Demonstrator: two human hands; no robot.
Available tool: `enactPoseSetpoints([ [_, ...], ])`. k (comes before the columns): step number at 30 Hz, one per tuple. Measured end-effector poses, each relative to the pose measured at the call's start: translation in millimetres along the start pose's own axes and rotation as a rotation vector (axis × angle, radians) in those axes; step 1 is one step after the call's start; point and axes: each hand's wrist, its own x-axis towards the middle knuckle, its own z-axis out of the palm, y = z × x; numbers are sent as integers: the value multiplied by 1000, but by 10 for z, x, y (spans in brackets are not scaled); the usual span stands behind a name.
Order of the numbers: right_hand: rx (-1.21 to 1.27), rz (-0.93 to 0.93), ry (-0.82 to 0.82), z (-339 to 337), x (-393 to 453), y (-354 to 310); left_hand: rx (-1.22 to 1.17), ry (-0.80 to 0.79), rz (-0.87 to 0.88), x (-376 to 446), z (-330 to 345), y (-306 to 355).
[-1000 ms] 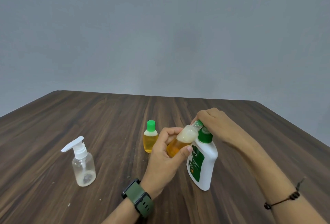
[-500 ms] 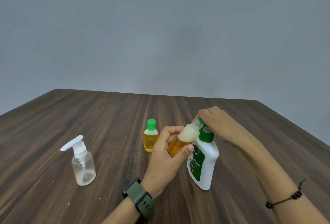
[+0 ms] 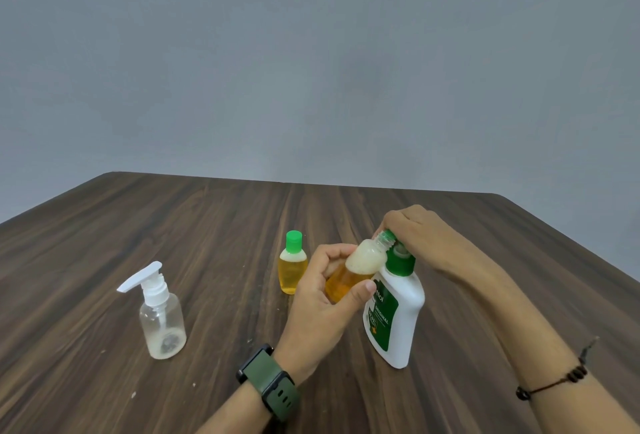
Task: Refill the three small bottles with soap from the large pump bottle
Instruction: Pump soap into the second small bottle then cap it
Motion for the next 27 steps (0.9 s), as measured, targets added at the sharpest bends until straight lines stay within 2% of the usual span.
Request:
enactPoseSetpoints([
  [6,-5,-7,39,68,-14,66,28,0,-8,-7,7,-25],
  [14,-24,12,-7,-9,27,10,3,10,-7,1,1,-7],
  [27,0,-24,17,16,9,25,4,3,6,-2,2,-12],
])
